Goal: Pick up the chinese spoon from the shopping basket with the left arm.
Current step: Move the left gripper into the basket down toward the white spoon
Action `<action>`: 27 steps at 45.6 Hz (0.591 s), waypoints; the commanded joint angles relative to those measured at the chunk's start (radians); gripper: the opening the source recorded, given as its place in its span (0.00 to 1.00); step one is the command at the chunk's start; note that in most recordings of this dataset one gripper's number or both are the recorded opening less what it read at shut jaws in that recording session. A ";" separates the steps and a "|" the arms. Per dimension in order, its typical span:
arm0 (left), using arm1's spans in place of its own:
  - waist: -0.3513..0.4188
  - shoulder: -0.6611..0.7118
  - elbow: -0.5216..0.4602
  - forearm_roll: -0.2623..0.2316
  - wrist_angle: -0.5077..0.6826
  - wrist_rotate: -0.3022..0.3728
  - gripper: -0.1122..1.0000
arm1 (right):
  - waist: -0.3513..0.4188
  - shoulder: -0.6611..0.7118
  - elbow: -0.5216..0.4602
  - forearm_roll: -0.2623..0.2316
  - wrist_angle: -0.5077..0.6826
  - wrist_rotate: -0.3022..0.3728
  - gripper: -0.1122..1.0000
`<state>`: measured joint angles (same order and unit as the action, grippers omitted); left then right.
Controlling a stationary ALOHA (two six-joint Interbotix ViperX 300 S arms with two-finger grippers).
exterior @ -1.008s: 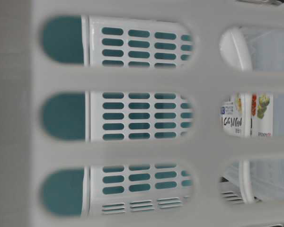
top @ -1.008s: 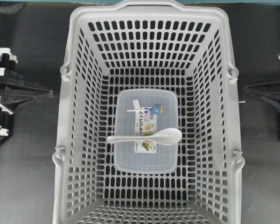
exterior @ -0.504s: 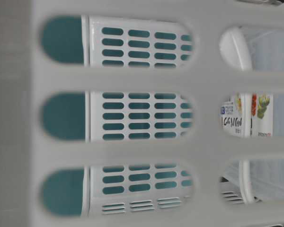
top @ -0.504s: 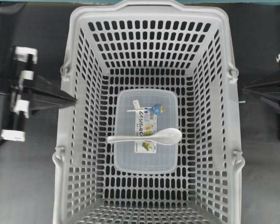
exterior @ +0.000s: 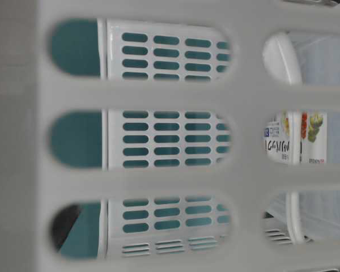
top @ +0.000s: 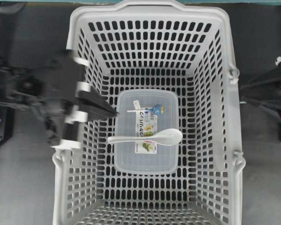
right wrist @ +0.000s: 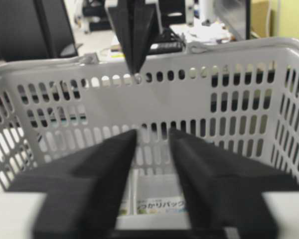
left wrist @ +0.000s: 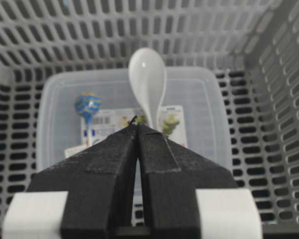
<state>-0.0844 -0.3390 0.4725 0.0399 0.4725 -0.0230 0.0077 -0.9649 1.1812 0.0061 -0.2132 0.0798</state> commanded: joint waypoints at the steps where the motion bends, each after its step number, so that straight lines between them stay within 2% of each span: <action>1: -0.006 0.064 -0.092 0.005 0.046 -0.002 0.13 | 0.006 0.005 -0.017 0.002 -0.005 0.005 0.53; 4: -0.005 0.107 -0.127 0.005 0.077 -0.003 0.25 | 0.014 0.002 -0.015 0.002 -0.005 0.005 0.66; 8: -0.011 0.170 -0.173 0.005 0.115 -0.003 0.49 | 0.015 0.000 -0.017 0.002 0.000 0.005 0.76; 9: -0.012 0.184 -0.183 0.005 0.124 -0.005 0.53 | 0.015 0.000 -0.015 0.002 0.000 0.005 0.77; 12: -0.017 0.232 -0.216 0.005 0.150 -0.006 0.74 | 0.015 -0.002 -0.017 0.002 0.002 0.005 0.77; 15: -0.023 0.279 -0.247 0.005 0.183 -0.005 0.87 | 0.015 -0.002 -0.015 0.002 0.005 0.005 0.77; 18: -0.026 0.327 -0.275 0.005 0.215 -0.005 0.92 | 0.015 -0.003 -0.015 0.002 0.009 0.005 0.77; 27: -0.028 0.460 -0.334 0.005 0.261 -0.014 0.89 | 0.015 -0.003 -0.014 0.002 0.015 0.003 0.77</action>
<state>-0.1089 0.0951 0.1733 0.0414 0.7317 -0.0322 0.0215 -0.9725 1.1796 0.0046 -0.1933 0.0828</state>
